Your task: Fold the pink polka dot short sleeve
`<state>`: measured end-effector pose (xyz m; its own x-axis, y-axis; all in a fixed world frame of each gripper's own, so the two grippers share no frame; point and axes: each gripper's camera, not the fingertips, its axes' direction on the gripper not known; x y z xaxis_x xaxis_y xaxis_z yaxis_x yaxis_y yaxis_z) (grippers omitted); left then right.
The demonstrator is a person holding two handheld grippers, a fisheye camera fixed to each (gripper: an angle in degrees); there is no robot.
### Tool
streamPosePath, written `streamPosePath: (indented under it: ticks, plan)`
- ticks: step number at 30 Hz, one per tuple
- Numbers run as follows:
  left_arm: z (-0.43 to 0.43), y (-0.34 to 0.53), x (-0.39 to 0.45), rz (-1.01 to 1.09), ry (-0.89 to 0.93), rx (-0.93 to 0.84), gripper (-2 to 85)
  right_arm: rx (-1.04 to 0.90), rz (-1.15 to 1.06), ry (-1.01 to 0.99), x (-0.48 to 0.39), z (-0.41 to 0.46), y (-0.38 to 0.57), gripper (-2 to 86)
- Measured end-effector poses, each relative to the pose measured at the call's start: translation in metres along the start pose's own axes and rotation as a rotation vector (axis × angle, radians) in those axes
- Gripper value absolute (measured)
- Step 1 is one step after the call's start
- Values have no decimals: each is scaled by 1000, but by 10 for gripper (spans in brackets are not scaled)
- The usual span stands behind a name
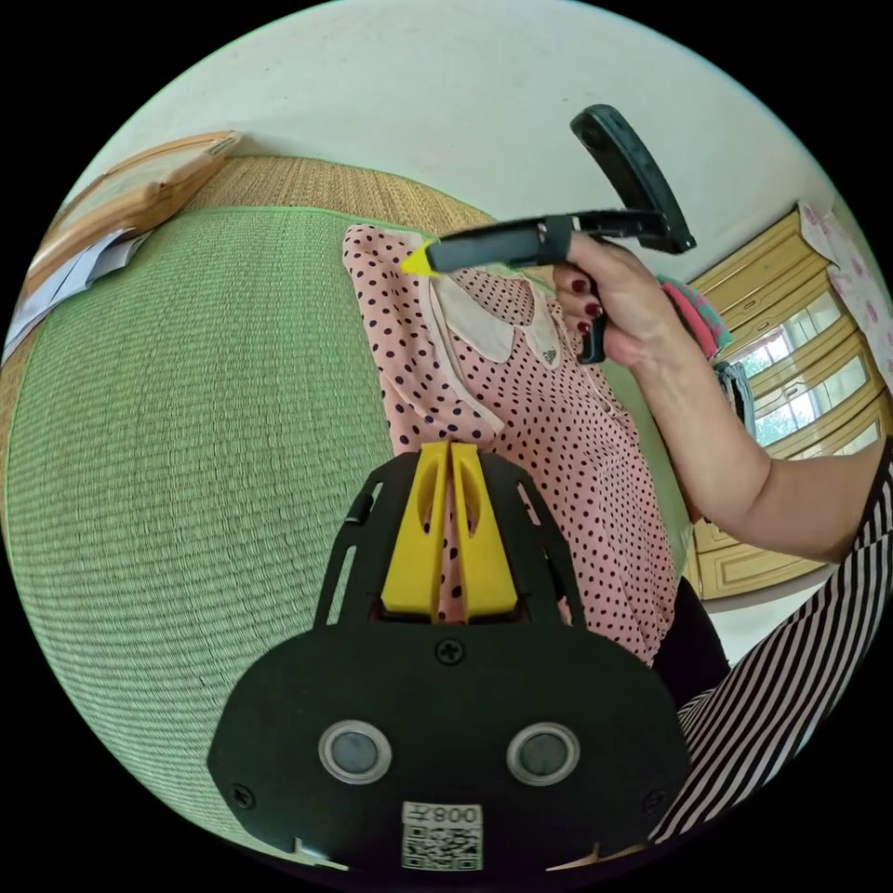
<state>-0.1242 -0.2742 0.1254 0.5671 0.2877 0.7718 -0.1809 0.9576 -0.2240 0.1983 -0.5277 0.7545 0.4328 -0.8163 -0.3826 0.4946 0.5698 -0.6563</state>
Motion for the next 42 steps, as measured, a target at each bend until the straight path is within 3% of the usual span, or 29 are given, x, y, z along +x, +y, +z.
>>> streamPosePath:
  ticks: [14,19,26,33,39,42]
  plan:
    - [5,13,1,-11,3,-5,4,-46,-49,100,-72,32,58,2]
    - [-2,19,2,5,-1,22,8,70,-24,174,-85,7,78,2]
    - [11,28,5,21,3,-44,13,90,18,192,-68,7,51,2]
    - [10,44,0,6,25,-23,12,37,-10,151,-79,10,43,1]
    - [14,56,-1,1,14,-36,8,93,13,133,-100,-34,103,2]
    - [14,62,1,8,4,-47,6,131,33,-5,-120,-56,151,2]
